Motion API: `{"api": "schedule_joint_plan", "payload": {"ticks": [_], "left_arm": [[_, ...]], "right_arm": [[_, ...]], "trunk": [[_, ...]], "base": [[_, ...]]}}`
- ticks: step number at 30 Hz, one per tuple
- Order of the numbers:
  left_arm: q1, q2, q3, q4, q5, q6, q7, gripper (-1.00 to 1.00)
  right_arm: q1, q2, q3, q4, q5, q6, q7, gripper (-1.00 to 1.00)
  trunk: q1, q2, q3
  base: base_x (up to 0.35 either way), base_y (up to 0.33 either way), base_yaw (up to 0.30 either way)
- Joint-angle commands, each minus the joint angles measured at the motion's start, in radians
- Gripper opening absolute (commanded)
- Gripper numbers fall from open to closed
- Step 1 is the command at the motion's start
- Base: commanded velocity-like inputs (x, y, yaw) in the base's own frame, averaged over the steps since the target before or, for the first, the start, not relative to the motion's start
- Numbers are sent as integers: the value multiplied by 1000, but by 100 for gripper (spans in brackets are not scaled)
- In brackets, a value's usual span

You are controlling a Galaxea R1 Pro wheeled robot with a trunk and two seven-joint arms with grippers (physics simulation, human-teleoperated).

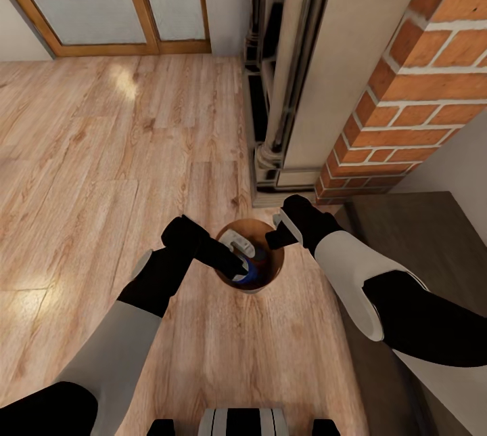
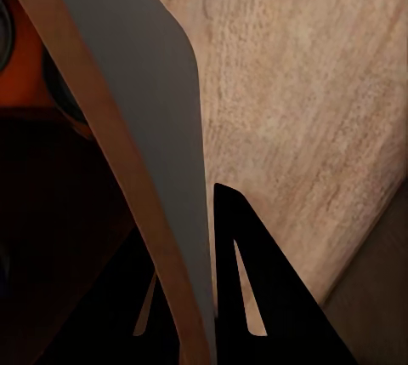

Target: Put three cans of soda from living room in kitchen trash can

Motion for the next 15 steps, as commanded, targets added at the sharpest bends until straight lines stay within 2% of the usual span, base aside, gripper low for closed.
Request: {"api": "schedule_joint_plan", "payload": {"ticks": [1,11,15], "left_arm": [[0,0,0,1,0,0,0,-100],[-1,-6,0,39,16,0,46,-100],[-2,-8,0,52,57,0,93,-100]], "right_arm": [[0,0,-5,0,-27,1,6,-100],[0,0,-5,1,-27,1,6,-100],[0,0,-5,1,-27,1,7,-100]], "trunk": [[0,0,0],[0,0,0],[0,0,0]], "base": [[0,0,0],[0,0,0],[0,0,0]]}}
